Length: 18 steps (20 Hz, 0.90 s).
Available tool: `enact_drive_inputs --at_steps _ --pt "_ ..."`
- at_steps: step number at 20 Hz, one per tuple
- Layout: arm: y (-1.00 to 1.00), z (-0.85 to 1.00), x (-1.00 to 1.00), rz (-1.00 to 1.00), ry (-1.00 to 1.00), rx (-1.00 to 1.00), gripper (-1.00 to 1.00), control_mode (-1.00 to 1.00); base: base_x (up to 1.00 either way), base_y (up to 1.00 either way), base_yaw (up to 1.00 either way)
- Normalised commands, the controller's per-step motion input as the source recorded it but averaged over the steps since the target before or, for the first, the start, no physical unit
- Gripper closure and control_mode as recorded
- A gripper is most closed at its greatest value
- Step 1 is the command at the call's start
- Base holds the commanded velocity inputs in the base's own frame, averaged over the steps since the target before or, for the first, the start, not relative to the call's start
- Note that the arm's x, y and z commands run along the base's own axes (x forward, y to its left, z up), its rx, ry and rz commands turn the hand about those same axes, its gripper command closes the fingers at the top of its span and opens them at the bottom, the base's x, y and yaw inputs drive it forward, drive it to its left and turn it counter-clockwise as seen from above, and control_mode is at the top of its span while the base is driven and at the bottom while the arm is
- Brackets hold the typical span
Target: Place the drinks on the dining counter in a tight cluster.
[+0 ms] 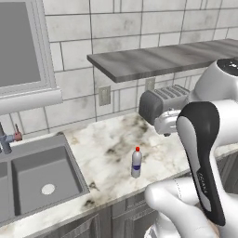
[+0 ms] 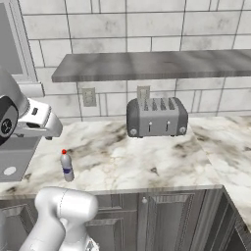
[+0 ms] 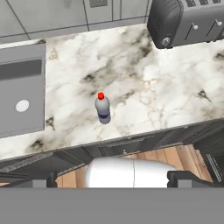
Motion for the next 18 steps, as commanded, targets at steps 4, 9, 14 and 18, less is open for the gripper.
enact_drive_inputs --at_steps 4,9,14,18 --pt "0.00 0.00 0.00 0.00 0.04 0.00 -1.00 -1.00 0.00 0.00 0.00" --pt "0.00 -0.27 0.42 0.30 0.07 0.11 -1.00 -1.00 0.00 0.00 0.00" --pt "0.00 -0.36 0.77 0.54 0.07 0.15 -1.00 -1.00 0.00 0.00 0.00" --pt "0.00 -0.59 0.53 0.36 -0.05 0.06 -1.00 -1.00 0.00 0.00 0.00"
